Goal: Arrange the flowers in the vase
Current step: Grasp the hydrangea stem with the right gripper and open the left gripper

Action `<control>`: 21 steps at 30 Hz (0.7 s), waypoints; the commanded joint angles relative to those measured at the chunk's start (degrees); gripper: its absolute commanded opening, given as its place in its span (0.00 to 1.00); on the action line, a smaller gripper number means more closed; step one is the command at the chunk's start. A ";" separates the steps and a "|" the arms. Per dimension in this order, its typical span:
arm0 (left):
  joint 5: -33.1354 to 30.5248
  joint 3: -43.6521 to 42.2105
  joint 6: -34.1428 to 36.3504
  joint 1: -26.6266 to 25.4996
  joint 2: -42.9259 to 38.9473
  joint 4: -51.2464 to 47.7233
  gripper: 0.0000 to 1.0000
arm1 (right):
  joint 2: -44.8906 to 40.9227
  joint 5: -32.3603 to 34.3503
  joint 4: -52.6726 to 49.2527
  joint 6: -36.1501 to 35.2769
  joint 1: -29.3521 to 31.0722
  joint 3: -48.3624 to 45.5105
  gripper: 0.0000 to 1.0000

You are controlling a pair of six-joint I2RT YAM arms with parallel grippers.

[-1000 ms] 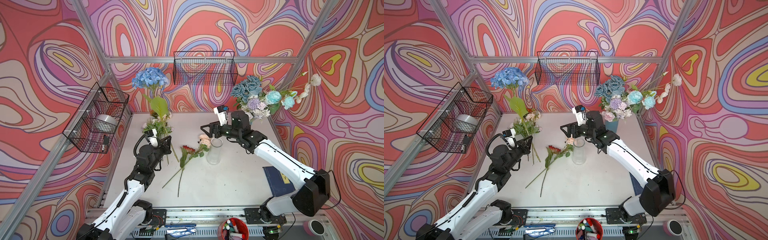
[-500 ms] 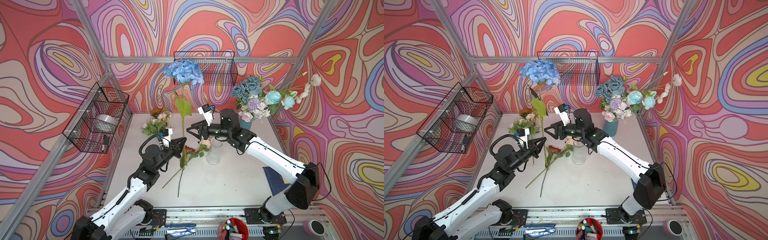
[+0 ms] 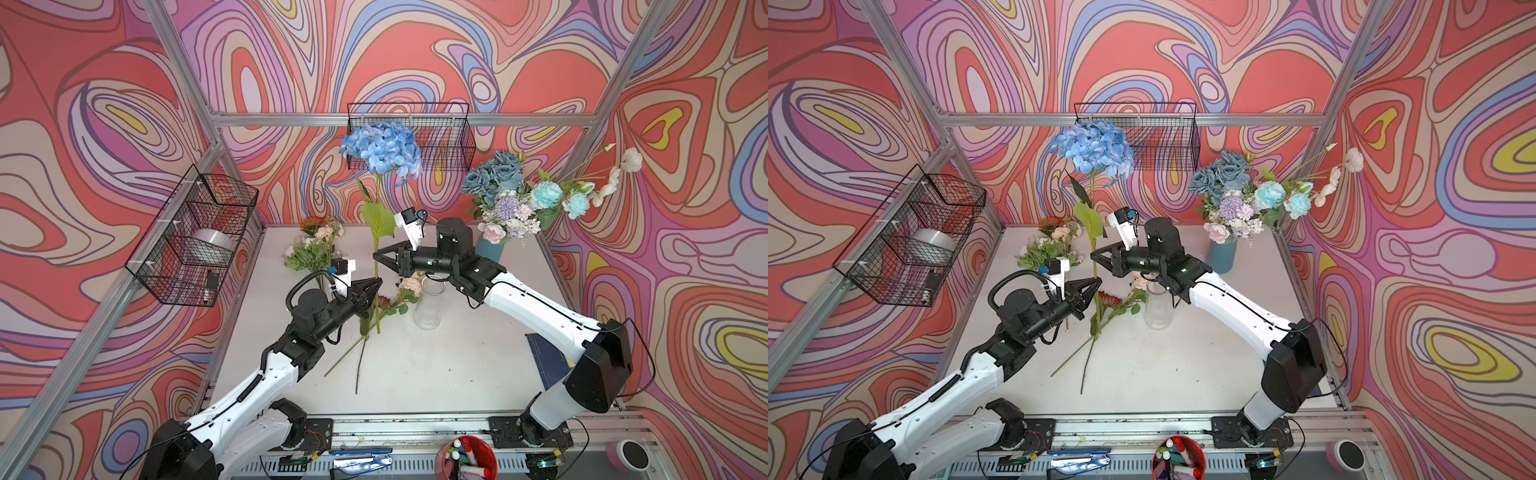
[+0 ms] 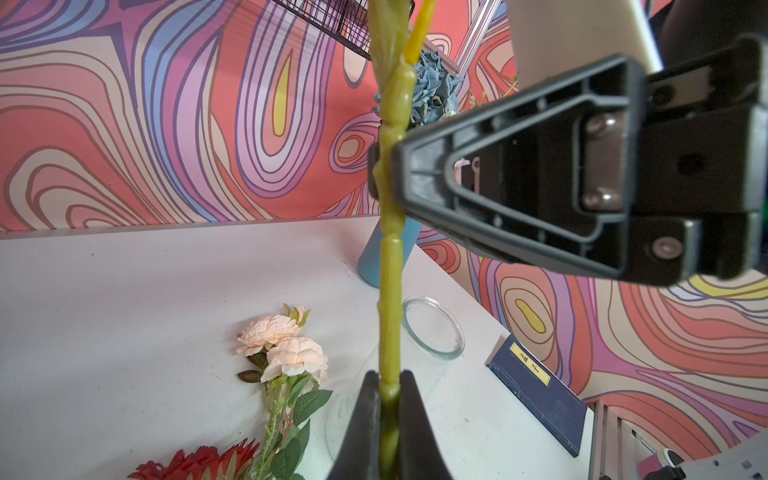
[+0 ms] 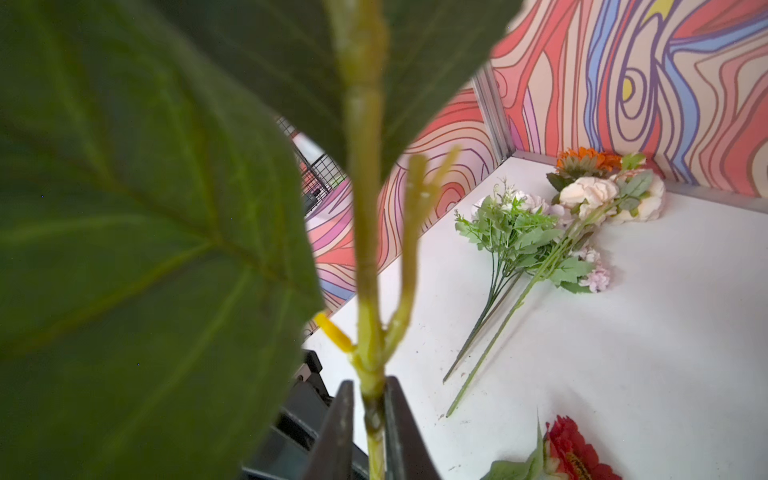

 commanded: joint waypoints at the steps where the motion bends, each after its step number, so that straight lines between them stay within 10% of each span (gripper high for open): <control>1: 1.20 2.36 1.63 -0.53 -0.33 2.91 0.00 | 0.29 -1.54 1.27 0.35 0.71 -0.78 0.07; 4: 1.27 2.40 1.35 -0.50 -0.42 2.77 0.06 | 0.06 -1.24 0.94 0.06 0.70 -1.09 0.00; 7: 0.28 1.84 0.27 -0.50 -0.98 3.72 0.51 | -0.47 -0.15 0.54 -0.34 0.73 -1.64 0.00; 12: -3.87 0.54 -0.98 -0.49 -3.07 4.40 0.85 | -1.97 3.62 -1.28 -3.04 0.70 -2.19 0.00; 21: -21.79 -3.98 -4.92 -0.16 -7.95 -1.76 0.99 | -7.10 23.09 -8.74 -12.31 0.61 -0.61 0.00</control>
